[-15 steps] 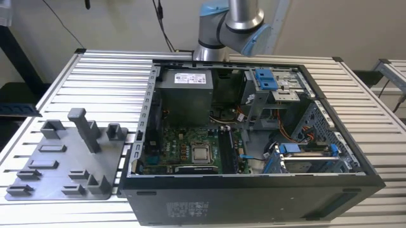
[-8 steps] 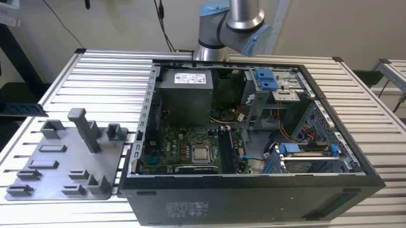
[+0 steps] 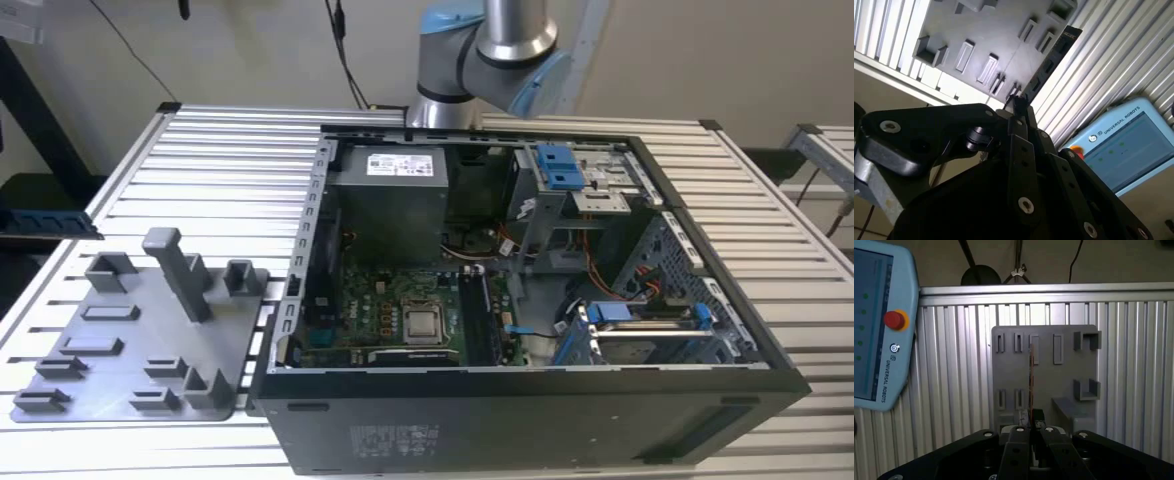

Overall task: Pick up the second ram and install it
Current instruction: 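Pick up the second ram and move it above second insertion slot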

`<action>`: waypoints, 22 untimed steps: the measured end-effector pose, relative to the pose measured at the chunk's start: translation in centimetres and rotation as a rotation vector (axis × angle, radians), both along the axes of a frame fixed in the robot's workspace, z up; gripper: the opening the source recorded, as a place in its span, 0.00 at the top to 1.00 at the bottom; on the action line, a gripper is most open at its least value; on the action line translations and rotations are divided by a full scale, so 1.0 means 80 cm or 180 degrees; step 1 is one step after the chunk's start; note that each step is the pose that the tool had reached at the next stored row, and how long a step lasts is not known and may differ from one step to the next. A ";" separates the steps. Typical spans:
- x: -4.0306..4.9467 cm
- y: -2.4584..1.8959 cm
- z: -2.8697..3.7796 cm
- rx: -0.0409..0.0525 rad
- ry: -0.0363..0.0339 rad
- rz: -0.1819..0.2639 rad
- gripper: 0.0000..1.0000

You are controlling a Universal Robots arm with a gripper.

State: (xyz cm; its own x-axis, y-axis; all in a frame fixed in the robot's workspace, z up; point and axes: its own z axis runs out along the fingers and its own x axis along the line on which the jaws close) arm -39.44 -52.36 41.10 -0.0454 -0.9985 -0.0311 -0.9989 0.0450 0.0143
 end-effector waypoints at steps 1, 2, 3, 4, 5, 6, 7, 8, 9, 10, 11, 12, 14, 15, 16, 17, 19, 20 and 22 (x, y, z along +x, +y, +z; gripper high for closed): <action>0.002 0.0001 0.0002 0.0000 0.0001 0.0000 0.86; 0.005 0.0001 0.0001 0.0000 0.0001 0.0000 0.86; 0.008 0.0001 0.0001 0.0000 0.0002 0.0000 0.86; 0.011 0.0001 0.0002 0.0000 0.0003 0.0000 0.86; 0.014 0.0001 0.0002 0.0000 0.0004 -0.0001 0.86; 0.017 0.0001 0.0002 0.0000 0.0005 -0.0001 0.86; 0.020 0.0001 0.0003 -0.0001 0.0006 -0.0001 0.86; 0.022 0.0001 0.0003 0.0000 0.0006 -0.0001 0.86; 0.025 0.0001 0.0002 0.0000 0.0007 -0.0001 0.86; 0.028 0.0001 0.0002 0.0000 0.0008 -0.0001 0.86; 0.031 0.0001 0.0002 0.0000 0.0009 -0.0001 0.86; 0.034 0.0001 0.0002 0.0000 0.0010 -0.0001 0.86; 0.040 0.0000 0.0002 0.0000 0.0011 0.0000 0.86; 0.043 0.0001 0.0002 -0.0001 0.0012 0.0000 0.86; 0.046 0.0001 0.0002 0.0000 0.0013 -0.0001 0.86; 0.049 0.0001 0.0002 0.0000 0.0014 0.0000 0.86; 0.055 0.0001 0.0002 0.0000 0.0016 -0.0001 0.86; 0.058 0.0001 0.0002 0.0000 0.0016 -0.0001 0.86; 0.064 0.0001 0.0003 -0.0001 0.0018 -0.0001 0.86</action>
State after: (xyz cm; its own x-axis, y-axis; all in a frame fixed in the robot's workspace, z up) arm -34.34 -52.35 41.12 -0.0458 -0.9985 -0.0307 -0.9988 0.0452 0.0199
